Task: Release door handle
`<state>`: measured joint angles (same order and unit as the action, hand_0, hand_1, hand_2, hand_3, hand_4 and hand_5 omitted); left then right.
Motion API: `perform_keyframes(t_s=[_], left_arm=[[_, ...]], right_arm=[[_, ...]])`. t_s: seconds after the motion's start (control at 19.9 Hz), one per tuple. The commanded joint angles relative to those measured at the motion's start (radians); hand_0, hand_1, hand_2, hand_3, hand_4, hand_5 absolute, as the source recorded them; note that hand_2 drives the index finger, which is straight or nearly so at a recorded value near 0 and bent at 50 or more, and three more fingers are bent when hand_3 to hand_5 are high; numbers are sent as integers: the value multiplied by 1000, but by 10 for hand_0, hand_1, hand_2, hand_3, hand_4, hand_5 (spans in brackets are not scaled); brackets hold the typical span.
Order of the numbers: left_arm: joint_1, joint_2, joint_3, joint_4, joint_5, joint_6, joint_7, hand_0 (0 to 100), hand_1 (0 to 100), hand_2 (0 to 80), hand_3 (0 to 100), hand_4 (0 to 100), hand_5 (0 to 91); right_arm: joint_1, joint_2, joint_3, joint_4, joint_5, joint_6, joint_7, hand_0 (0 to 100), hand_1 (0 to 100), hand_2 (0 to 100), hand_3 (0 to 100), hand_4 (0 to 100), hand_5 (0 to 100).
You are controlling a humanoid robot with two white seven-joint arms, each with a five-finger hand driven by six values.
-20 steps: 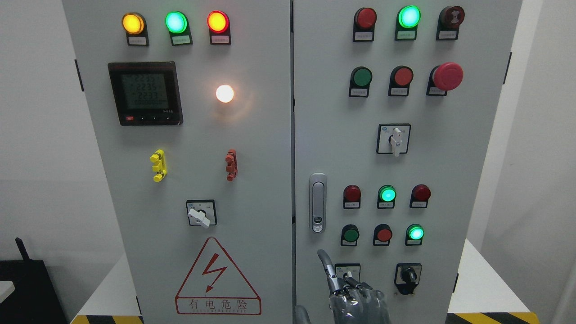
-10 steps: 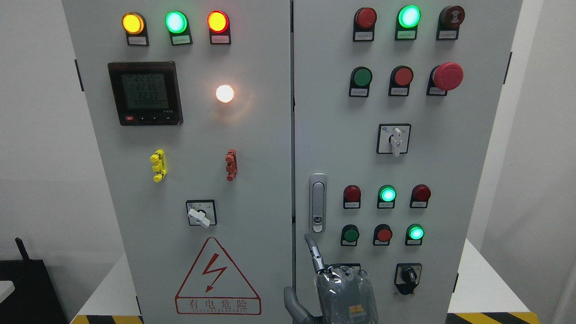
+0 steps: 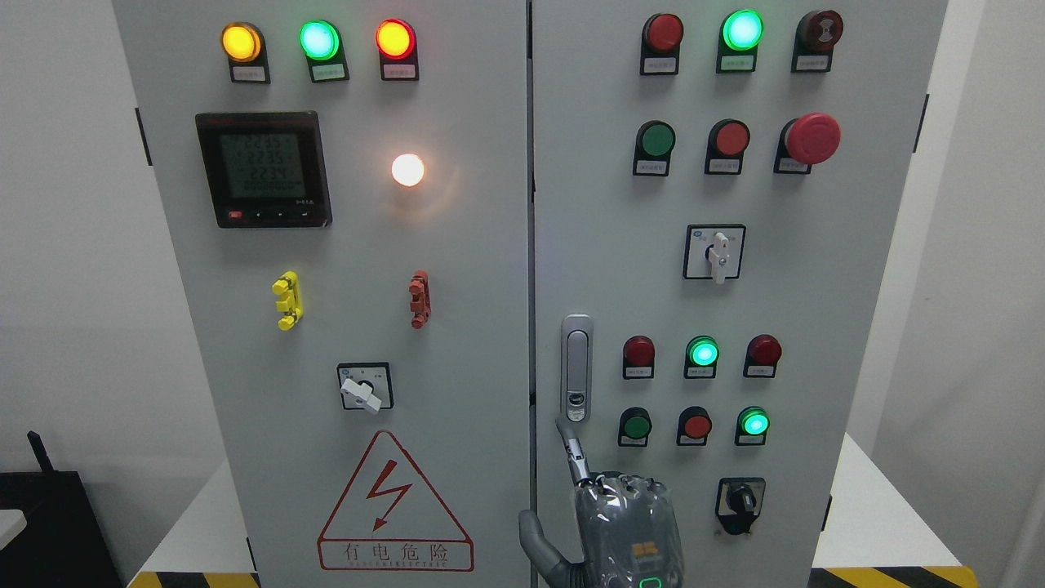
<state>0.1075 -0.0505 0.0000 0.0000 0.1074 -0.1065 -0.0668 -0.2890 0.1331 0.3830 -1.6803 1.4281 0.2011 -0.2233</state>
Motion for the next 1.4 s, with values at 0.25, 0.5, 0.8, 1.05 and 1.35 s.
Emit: perform_keyframes(t_s=[0.25, 0.5, 0.8, 1.05, 1.35], left_arm=[[0, 0, -14, 20, 0, 1, -1, 120, 389, 0, 0, 0, 0], [0, 0, -14, 20, 0, 1, -1, 120, 389, 0, 0, 0, 0], [0, 0, -14, 20, 0, 1, -1, 120, 389, 0, 0, 0, 0], [0, 0, -14, 20, 0, 1, -1, 120, 389, 0, 0, 0, 0], [0, 0, -14, 20, 0, 1, -1, 120, 389, 0, 0, 0, 0]], right_arm=[[-27, 2, -38, 53, -5, 6, -2, 343, 339, 0, 1000, 1000, 1000], [-25, 2, -38, 54, -5, 6, -1, 344, 338, 0, 1000, 1000, 1000], [-18, 2, -42, 56, -5, 9, 2, 344, 339, 0, 1000, 1000, 1000], [7, 0, -39, 54, -5, 6, 2, 344, 339, 0, 1000, 1000, 1000], [10, 2, -26, 50, -3, 1, 2, 348, 341, 0, 1000, 1000, 1000]])
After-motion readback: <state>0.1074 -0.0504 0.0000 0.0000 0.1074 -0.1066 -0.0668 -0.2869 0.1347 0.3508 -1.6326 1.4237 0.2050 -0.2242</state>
